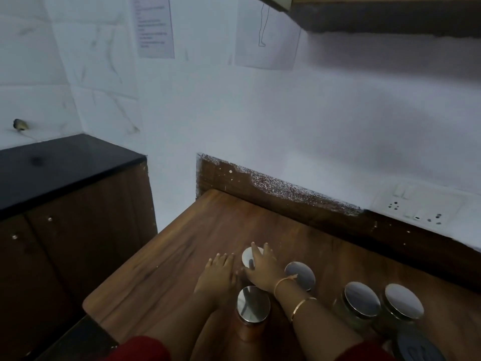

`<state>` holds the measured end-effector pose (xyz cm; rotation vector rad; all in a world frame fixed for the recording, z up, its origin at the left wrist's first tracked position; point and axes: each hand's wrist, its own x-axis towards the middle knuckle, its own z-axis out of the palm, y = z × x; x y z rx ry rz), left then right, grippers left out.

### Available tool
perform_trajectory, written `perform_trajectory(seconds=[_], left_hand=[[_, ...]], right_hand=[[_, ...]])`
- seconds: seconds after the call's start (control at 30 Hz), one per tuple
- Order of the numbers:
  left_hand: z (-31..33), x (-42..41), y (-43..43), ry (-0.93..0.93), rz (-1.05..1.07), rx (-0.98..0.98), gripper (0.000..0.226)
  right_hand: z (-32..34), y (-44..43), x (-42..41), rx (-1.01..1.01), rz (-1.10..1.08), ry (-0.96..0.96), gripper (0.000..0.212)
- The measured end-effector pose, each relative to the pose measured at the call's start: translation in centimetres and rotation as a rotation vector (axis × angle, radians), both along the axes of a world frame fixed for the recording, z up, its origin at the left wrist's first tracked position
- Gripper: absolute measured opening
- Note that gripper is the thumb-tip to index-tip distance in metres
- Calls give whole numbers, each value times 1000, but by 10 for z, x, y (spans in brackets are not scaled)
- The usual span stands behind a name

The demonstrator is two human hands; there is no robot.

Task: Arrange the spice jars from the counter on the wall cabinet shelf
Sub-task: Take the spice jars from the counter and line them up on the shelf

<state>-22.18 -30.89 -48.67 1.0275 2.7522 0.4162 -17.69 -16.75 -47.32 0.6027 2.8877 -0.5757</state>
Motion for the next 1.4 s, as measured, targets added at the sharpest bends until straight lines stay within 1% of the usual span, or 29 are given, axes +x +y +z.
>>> perform_trajectory(seconds=[0.1,0.17,0.23,0.3,0.5,0.63,0.73,0.8,0.87,0.93,1.03,1.1,1.17,1.23,1.3,1.4], left_hand=[[3,0,-8,-57,51,44,52],[7,0,-14,-77,95,75,50],[12,0,-19,-82,137,113,47],[16,0,-23,-87,173,154,44],[26,2,-21,-108,236,234,42],[32,2,-16,-157,258,293,41],[40,1,-7,-200,283,395,40],[49,4,3,-274,285,519,39],[58,6,13,-393,304,692,40],[69,7,23,-586,381,880,42],[89,3,36,-983,523,1106,42],[103,-2,42,-1261,515,1154,43],[111,-8,44,-1518,402,1127,52],[117,-8,43,-1674,257,1092,52],[124,-5,43,-1778,109,1065,58],[136,3,46,-1836,-72,1095,67]], right_hand=[[-7,0,-4,19,-3,-42,73],[-11,1,-5,47,-8,-54,64],[-14,1,-6,79,-18,-18,56],[-16,3,-8,70,-53,43,51],[-24,6,-16,-64,-169,151,38],[-26,11,-16,-110,-200,247,39],[-12,17,-18,-151,-237,344,40],[4,23,-17,-294,-287,417,37],[23,31,-13,-514,-318,524,31],[43,37,-2,-670,-307,629,29],[79,42,17,-741,-242,716,26],[104,47,29,-783,-189,754,25],[126,50,42,-837,-117,800,23],[145,54,54,-884,-68,847,24],[160,57,64,-924,-38,907,23],[173,61,72,-999,-43,1013,26]])
